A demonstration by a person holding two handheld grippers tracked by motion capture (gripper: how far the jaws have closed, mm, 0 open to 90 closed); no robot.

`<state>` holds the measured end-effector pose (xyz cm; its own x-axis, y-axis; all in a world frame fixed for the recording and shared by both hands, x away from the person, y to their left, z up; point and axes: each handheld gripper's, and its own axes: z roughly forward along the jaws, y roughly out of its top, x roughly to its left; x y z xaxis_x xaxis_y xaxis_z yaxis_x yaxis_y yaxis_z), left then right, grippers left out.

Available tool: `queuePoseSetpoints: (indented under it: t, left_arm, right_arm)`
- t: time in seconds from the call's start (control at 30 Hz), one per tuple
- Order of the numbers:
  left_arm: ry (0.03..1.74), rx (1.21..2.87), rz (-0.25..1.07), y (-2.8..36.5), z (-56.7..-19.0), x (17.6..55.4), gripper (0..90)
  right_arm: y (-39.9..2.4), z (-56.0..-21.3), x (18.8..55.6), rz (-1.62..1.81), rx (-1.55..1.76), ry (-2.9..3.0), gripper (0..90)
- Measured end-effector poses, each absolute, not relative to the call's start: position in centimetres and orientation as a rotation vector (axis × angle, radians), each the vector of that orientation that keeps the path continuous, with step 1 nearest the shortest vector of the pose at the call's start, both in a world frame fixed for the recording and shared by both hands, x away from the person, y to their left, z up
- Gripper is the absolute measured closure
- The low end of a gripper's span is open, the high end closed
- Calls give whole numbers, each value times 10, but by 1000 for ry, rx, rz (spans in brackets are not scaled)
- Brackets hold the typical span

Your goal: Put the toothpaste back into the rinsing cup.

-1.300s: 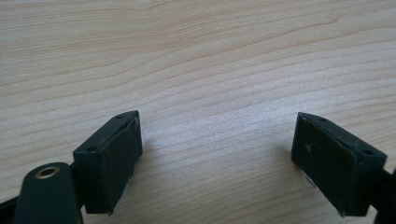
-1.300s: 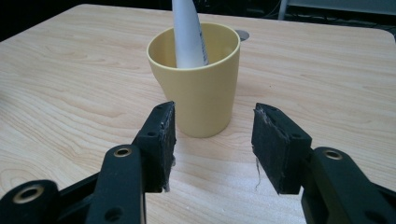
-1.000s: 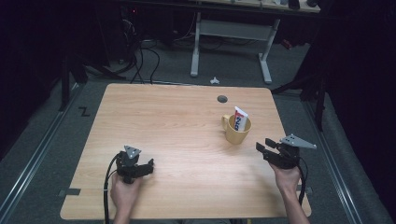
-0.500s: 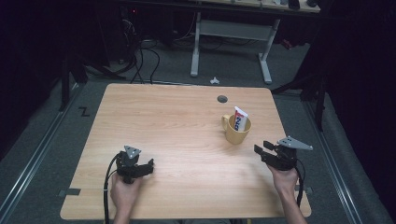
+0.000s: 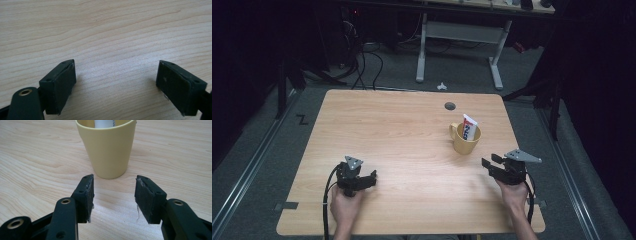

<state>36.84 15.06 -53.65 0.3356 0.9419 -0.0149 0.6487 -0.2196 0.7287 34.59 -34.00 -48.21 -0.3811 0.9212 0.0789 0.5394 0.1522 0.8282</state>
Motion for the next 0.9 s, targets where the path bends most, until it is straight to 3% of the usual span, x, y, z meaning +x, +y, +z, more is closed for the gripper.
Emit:
queuePoseSetpoints:
  t: [0.9]
  left_arm:
    - [1391, 1959, 584, 151, -537, 368, 165]
  right_arm:
    - [-328, -503, 358, 1038, 1392, 2043, 500]
